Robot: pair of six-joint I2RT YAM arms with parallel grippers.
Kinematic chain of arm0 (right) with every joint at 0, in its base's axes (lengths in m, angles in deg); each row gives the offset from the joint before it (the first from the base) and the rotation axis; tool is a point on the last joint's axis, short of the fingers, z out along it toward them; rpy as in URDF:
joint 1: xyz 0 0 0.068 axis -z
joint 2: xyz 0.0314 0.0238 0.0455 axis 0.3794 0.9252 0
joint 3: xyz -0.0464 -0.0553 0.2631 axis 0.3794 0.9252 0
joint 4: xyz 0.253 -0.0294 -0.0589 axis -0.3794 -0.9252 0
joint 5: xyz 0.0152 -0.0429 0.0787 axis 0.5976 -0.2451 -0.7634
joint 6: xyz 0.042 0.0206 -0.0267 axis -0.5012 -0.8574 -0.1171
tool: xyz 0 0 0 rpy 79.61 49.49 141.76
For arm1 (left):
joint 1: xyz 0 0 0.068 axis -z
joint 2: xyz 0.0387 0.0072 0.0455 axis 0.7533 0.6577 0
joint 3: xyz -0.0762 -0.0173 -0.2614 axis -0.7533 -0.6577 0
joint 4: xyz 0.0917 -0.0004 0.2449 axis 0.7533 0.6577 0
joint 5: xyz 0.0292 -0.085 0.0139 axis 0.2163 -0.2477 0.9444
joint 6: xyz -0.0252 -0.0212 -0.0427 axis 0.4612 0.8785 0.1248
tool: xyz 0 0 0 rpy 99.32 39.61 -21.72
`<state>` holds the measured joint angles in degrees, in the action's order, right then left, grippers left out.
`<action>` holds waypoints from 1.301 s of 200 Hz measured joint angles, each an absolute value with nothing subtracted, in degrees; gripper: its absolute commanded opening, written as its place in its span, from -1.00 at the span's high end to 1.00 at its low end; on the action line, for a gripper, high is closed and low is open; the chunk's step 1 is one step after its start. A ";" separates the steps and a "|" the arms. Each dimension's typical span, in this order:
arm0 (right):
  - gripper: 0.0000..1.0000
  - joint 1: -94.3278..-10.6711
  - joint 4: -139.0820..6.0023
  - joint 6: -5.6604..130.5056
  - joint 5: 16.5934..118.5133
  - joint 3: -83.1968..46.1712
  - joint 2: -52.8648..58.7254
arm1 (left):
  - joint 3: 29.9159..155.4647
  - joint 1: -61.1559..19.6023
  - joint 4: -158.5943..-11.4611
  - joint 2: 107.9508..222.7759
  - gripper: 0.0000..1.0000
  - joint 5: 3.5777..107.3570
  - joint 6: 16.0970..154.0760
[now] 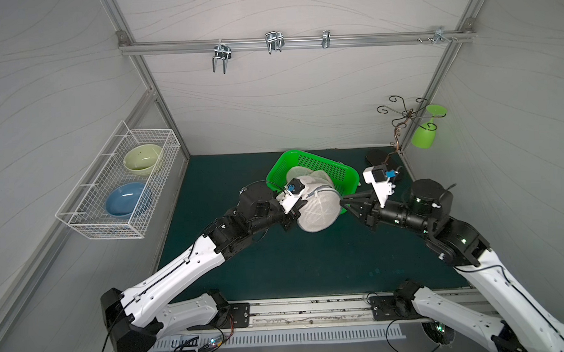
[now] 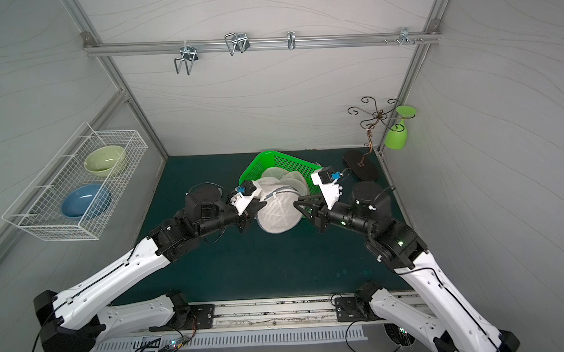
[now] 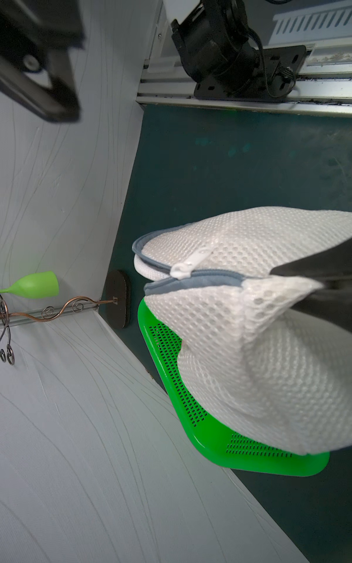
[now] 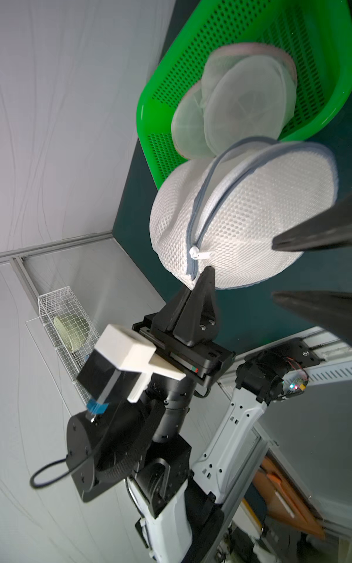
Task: Turn the laundry bag inside out
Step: Zip the zipper on the laundry bag.
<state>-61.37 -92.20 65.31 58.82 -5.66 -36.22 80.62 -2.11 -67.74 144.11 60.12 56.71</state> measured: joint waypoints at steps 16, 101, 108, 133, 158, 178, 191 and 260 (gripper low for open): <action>0.36 -61.61 -89.91 62.73 57.27 -5.07 -32.61 | 80.47 -2.11 -68.75 144.00 1.00 59.86 57.25; 0.47 -63.05 -82.19 56.58 52.92 -5.70 -25.34 | 79.77 -2.11 -70.08 143.10 1.00 58.88 57.65; 0.53 -63.07 -81.60 56.28 52.72 -5.86 -24.94 | 79.75 -2.11 -70.08 143.10 1.00 58.83 57.63; 0.79 -63.09 -80.38 55.49 52.46 -6.58 -23.56 | 79.70 -2.11 -70.10 143.10 1.00 58.66 57.63; 1.00 -63.09 -79.96 54.70 52.59 -6.75 -23.15 | 79.59 -2.11 -70.13 143.06 1.00 58.70 57.60; 1.00 -63.09 -79.96 54.73 53.18 -6.80 -23.15 | 79.53 -2.11 -70.13 142.97 1.00 58.72 57.52; 1.00 -63.09 -80.00 54.73 53.79 -6.82 -23.17 | 79.40 -2.11 -70.10 142.73 1.00 58.79 57.36; 1.00 -60.23 -83.20 54.88 55.24 -6.90 -25.82 | 78.70 -2.11 -69.80 140.87 1.00 60.52 55.75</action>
